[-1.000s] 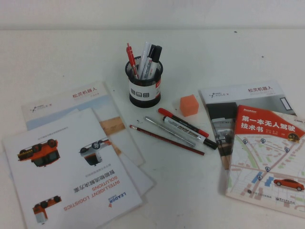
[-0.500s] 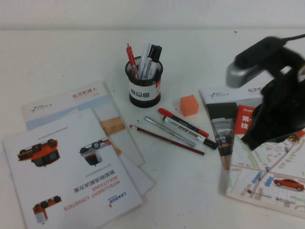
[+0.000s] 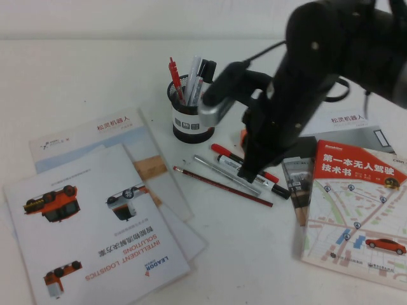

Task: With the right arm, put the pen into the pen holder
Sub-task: Pick up the pen on the table

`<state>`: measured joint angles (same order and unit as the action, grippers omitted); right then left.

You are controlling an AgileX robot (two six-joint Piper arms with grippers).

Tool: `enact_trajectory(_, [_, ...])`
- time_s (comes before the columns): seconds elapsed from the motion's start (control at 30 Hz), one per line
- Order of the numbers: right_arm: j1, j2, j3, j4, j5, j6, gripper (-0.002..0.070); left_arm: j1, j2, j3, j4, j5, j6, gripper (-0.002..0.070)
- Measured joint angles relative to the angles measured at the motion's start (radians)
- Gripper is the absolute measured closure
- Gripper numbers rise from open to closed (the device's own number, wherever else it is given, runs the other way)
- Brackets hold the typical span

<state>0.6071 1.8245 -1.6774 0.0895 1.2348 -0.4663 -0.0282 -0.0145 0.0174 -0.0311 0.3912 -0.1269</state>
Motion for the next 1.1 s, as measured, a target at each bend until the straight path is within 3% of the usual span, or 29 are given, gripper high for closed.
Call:
enact_trajectory(0.3, [0.0,0.162,-0.12,0.022,-0.002,-0.205,0.0696,0.0,0.0,0.0,0.0,0.0,0.0,0.0678])
enact_trajectory(0.53, [0.0,0.271,-0.13,0.022,-0.004,-0.238,0.0678,0.0,0.0,0.0,0.0,0.0,0.0,0.0677])
enact_trajectory(0.63, [0.0,0.307,-0.134,0.022,-0.006,-0.24,0.0621,0.0,0.0,0.0,0.0,0.0,0.0,0.0677])
enact_trajectory(0.83, [0.002,0.356,-0.158,0.022,-0.055,-0.242,0.0377,0.0,0.0,0.0,0.0,0.0,0.0,0.0677])
enact_trajectory(1.1, [0.002,0.367,-0.175,0.016,-0.161,-0.242,0.0339,0.0,0.0,0.0,0.0,0.0,0.0,0.0678])
